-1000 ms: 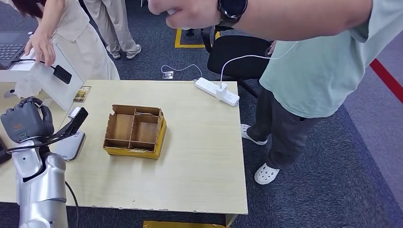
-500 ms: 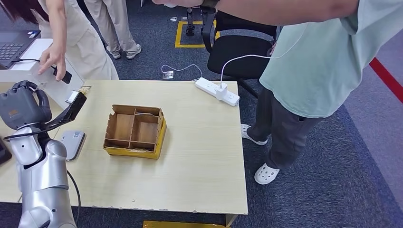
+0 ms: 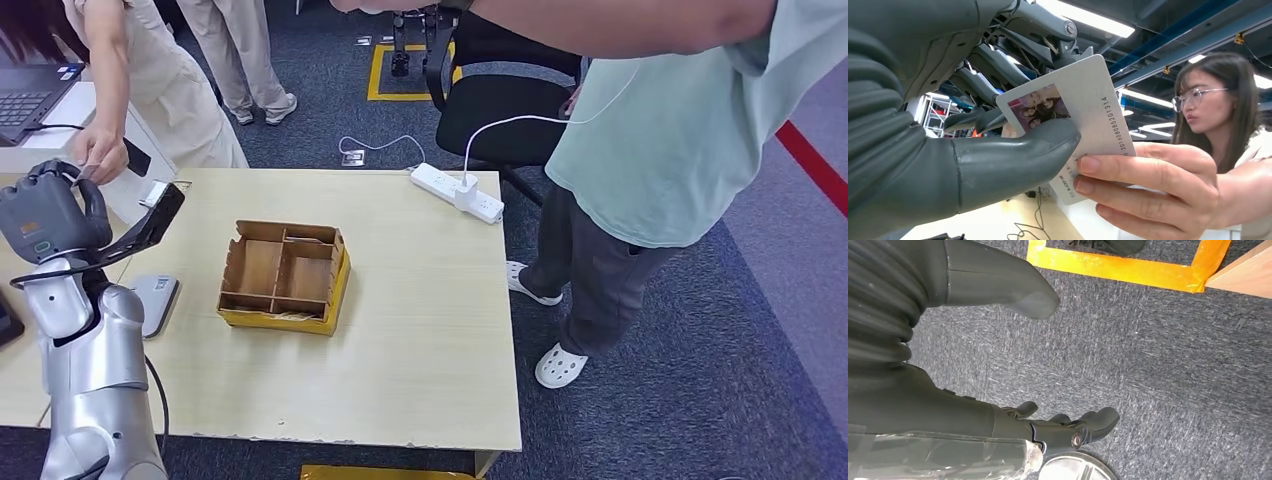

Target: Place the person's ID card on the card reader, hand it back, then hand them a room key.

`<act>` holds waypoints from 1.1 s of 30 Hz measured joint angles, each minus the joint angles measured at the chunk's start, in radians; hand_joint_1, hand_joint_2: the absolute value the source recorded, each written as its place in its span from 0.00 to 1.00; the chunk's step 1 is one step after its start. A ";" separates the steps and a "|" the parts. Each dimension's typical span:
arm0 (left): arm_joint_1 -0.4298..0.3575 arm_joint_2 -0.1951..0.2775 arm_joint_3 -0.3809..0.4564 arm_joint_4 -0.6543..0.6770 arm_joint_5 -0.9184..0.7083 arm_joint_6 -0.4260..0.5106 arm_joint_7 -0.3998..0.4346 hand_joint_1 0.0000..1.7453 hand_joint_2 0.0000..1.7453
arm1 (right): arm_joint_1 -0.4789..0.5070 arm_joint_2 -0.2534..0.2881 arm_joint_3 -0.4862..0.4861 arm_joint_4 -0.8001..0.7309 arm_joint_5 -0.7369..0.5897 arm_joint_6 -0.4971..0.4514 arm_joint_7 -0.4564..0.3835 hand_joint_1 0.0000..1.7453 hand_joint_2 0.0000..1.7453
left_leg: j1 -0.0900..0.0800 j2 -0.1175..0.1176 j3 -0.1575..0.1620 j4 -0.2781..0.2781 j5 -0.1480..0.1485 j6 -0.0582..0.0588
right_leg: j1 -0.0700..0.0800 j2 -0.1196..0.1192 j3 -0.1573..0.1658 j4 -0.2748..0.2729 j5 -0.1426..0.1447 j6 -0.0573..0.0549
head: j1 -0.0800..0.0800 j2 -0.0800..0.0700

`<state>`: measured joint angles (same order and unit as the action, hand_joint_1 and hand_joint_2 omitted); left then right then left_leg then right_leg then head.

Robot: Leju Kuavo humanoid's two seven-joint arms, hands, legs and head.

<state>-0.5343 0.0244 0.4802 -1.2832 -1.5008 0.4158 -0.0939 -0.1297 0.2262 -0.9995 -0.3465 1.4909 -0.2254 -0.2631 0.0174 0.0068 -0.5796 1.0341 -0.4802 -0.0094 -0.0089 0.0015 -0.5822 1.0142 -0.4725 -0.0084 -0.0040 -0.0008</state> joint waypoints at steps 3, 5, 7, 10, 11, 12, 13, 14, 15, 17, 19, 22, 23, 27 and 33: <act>-0.012 0.000 -0.009 0.001 -0.002 0.000 0.014 0.75 1.00 | -0.001 0.000 0.003 0.002 -0.002 0.001 0.000 0.00 1.00 | 0.000 0.000 0.000 0.000 0.000 0.000 | 0.000 0.000 0.000 0.000 0.000 0.000 | 0.000 0.000; -0.019 0.000 -0.012 0.001 -0.002 0.000 0.016 0.25 1.00 | -0.001 0.000 0.005 0.004 -0.005 0.001 0.000 0.00 1.00 | 0.000 0.000 0.000 0.000 0.000 0.000 | 0.000 0.000 0.000 0.000 0.000 0.000 | 0.000 0.000; -0.024 0.000 -0.016 0.001 -0.002 0.000 0.015 0.00 1.00 | -0.001 0.000 0.005 0.005 -0.009 0.000 0.000 0.00 1.00 | 0.000 0.000 0.000 0.000 0.000 0.000 | 0.000 0.000 0.000 0.000 0.000 0.000 | 0.000 0.000; -0.028 0.000 -0.021 0.001 0.000 -0.014 0.014 0.00 1.00 | -0.002 0.000 0.007 0.006 -0.013 0.001 0.000 0.00 1.00 | 0.000 0.000 0.000 0.000 0.000 0.000 | 0.000 0.000 0.000 0.000 0.000 0.000 | 0.000 0.000; -0.030 0.000 -0.022 0.001 0.005 -0.030 0.010 0.00 1.00 | -0.002 0.000 0.008 0.006 -0.015 0.001 0.000 0.00 1.00 | 0.000 0.000 0.000 0.000 0.000 0.000 | 0.000 0.000 0.000 0.000 0.000 0.000 | 0.000 0.000; -0.031 0.000 -0.024 0.001 0.014 -0.052 0.004 0.00 1.00 | -0.002 0.000 0.009 0.006 -0.015 0.001 0.000 0.00 1.00 | 0.000 0.000 0.000 0.000 0.000 0.000 | 0.000 0.000 0.000 0.000 0.000 0.000 | 0.000 0.000; -0.032 0.000 -0.025 0.002 0.029 -0.079 -0.005 0.00 1.00 | -0.002 0.000 0.011 0.006 -0.016 0.001 0.001 0.00 1.00 | 0.000 0.000 0.000 0.000 0.000 0.000 | 0.000 0.000 0.000 0.000 0.000 0.000 | 0.000 0.000; -0.033 0.000 -0.026 0.002 0.051 -0.110 -0.015 0.00 1.00 | -0.002 0.000 0.012 0.007 -0.016 0.002 0.001 0.00 1.00 | 0.000 0.000 0.000 0.000 0.000 0.000 | 0.000 0.000 0.000 0.000 0.000 0.000 | 0.000 0.000; -0.034 0.000 -0.028 0.002 0.078 -0.144 -0.026 0.00 1.00 | -0.002 0.000 0.014 0.007 -0.018 0.002 0.001 0.00 1.00 | 0.000 0.000 0.000 0.000 0.000 0.000 | 0.000 0.000 0.000 0.000 0.000 0.000 | 0.000 0.000; -0.035 -0.001 -0.030 0.002 0.132 -0.210 -0.045 0.00 1.00 | -0.002 0.000 0.017 0.007 -0.022 0.004 0.002 0.00 1.00 | 0.000 0.000 0.000 0.000 0.000 0.000 | 0.000 0.000 0.000 0.000 0.000 0.000 | 0.000 0.000; -0.036 0.000 -0.034 0.002 0.172 -0.268 -0.060 0.00 1.00 | -0.002 0.000 0.020 0.007 -0.027 0.007 0.006 0.00 1.00 | 0.000 0.000 0.000 0.000 0.000 0.000 | 0.000 0.000 0.000 0.000 0.000 0.000 | 0.000 0.000; -0.038 0.019 -0.056 0.001 0.232 -0.370 -0.080 0.00 1.00 | -0.003 -0.003 0.021 0.007 -0.036 0.015 0.009 0.00 1.00 | 0.000 0.000 0.000 0.000 0.000 0.000 | 0.000 0.001 0.000 0.000 0.000 0.000 | 0.000 0.000; -0.038 0.029 -0.068 0.001 0.251 -0.399 -0.086 0.00 1.00 | -0.003 -0.004 0.021 0.007 -0.040 0.016 0.009 0.00 1.00 | 0.000 0.001 0.000 0.000 0.000 0.000 | 0.000 0.001 0.000 0.000 0.000 0.000 | 0.000 0.000; -0.021 0.084 -0.123 -0.014 0.362 -0.506 -0.114 0.00 1.00 | -0.003 -0.009 0.021 0.007 -0.058 0.015 0.007 0.00 1.00 | 0.000 0.001 -0.001 0.000 0.000 0.000 | 0.000 0.001 0.000 0.000 0.000 0.000 | 0.000 0.000; 0.086 0.245 -0.251 -0.059 0.626 -0.678 -0.197 0.00 1.00 | 0.000 -0.024 0.021 0.009 -0.079 0.012 -0.001 0.00 1.00 | 0.000 0.004 -0.001 -0.001 0.000 0.000 | 0.000 0.004 -0.002 0.000 0.000 0.000 | 0.000 0.000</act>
<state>-0.4479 0.2694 0.2294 -1.3421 -0.8751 -0.2626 -0.2912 -0.1300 0.2022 -0.9781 -0.3372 1.4121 -0.2133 -0.2646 0.0176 0.0110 -0.5808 1.0335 -0.4806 -0.0094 -0.0088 0.0058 -0.5839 1.0144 -0.4722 -0.0080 -0.0041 -0.0008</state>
